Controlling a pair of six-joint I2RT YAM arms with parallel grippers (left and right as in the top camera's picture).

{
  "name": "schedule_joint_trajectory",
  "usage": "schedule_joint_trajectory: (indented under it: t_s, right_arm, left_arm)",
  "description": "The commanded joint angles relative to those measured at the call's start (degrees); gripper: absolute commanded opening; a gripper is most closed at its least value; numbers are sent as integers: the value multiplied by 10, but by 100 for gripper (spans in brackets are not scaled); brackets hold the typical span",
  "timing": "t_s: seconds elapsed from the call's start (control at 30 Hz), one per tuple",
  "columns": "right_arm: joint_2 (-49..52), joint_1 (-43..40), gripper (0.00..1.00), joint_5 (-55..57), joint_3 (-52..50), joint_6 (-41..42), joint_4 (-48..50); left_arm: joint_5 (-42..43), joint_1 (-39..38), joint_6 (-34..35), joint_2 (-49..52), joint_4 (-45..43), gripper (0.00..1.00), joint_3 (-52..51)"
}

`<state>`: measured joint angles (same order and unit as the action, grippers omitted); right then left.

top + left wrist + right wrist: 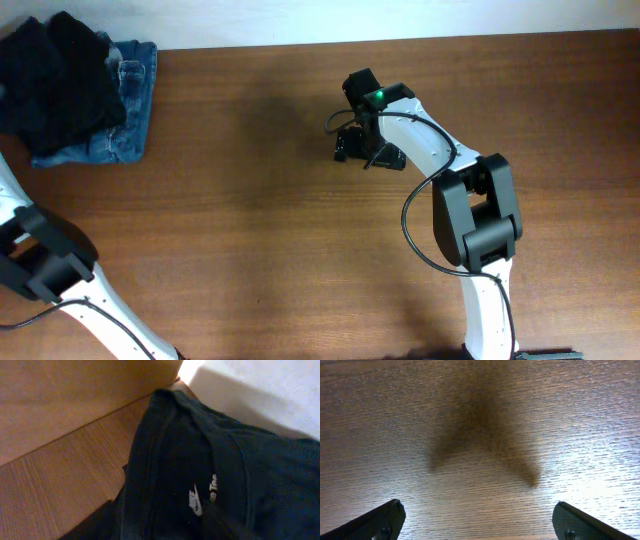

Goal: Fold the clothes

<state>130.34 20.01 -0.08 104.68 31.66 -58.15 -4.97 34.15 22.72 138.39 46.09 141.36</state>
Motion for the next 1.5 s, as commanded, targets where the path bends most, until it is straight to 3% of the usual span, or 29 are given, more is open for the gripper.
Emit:
schedule_joint_trajectory:
  t_s: [0.0, 0.17, 0.57, 0.63, 0.67, 0.77, 0.93, 1.07, 1.47]
  right_arm:
    - [-4, 2, 99, 3, 1, 1, -1]
    - [-4, 2, 99, 3, 1, 1, -1]
    - [-4, 2, 99, 2, 1, 1, 4]
    - [-4, 2, 99, 0, 1, 1, 5]
    - [-4, 2, 99, 0, 1, 1, 5]
    - [-4, 2, 99, -2, 1, 1, 5]
    - [-4, 2, 99, -1, 1, 1, 3]
    - [-4, 2, 99, -1, -1, 1, 3]
    - [-4, 2, 99, -1, -3, 1, 7]
  left_arm:
    - [-8, 3, -5, 3, 3, 68, 21]
    - [-3, 1, -5, 3, 37, 76, 66]
    - [30, -34, -5, 2, 120, 75, 280]
    - [31, -44, -5, 3, 118, 64, 280]
    - [27, -49, -5, 7, 118, 53, 279]
    - [22, -60, -4, 28, 109, 32, 278]
    - [-6, -63, -4, 88, 64, 5, 278]
    - [-73, -63, -4, 138, 46, 1, 278]
    - [-43, -75, -5, 262, 40, 0, 276]
